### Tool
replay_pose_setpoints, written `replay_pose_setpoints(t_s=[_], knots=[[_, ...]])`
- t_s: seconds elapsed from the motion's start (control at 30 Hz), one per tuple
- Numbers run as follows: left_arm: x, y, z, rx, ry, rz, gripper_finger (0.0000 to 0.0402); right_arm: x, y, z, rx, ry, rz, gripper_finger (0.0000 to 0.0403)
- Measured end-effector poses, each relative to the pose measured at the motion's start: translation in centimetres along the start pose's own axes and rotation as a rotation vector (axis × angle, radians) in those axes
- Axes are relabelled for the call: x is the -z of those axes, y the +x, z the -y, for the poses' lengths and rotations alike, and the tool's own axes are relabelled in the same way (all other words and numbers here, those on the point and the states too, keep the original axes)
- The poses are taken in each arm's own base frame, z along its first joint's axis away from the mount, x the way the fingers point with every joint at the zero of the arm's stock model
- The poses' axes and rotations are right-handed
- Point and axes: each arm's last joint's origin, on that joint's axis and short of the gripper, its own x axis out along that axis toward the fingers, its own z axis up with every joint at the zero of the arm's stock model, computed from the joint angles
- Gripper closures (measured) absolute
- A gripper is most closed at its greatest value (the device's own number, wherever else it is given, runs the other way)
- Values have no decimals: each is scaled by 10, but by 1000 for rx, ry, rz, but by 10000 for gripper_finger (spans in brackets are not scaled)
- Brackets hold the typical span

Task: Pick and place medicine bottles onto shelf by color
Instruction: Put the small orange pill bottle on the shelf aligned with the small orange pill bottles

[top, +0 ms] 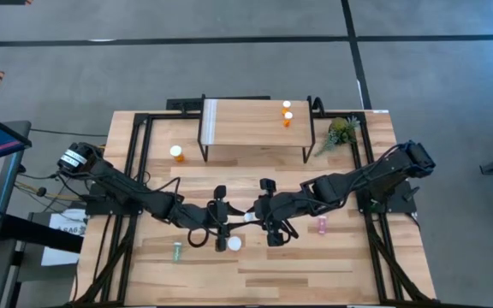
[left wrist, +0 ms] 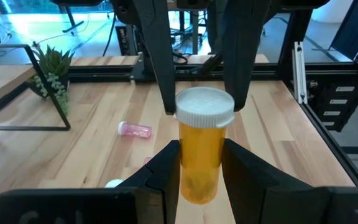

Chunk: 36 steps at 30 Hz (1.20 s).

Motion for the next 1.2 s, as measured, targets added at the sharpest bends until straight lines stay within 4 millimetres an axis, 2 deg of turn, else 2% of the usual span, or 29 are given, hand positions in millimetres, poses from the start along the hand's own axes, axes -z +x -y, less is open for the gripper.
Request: replay_pose_setpoints(t_s=[0.23, 0.37, 0.7, 1.0, 1.2], knots=[[0, 0, 0, 0, -2, 4, 310, 0, 0, 0, 0, 0, -2, 193], [0, 0, 0, 0, -2, 4, 310, 0, 1, 2, 5, 5, 0, 181], [-3, 0, 1, 27, -16, 29, 310, -1, 1, 4, -11, 13, 0, 214], [-5, 0, 2, 39, -22, 43, 310, 0, 1, 4, -16, 32, -12, 216], [-5, 0, 2, 39, -22, 44, 310, 1, 1, 3, -16, 31, -12, 240]])
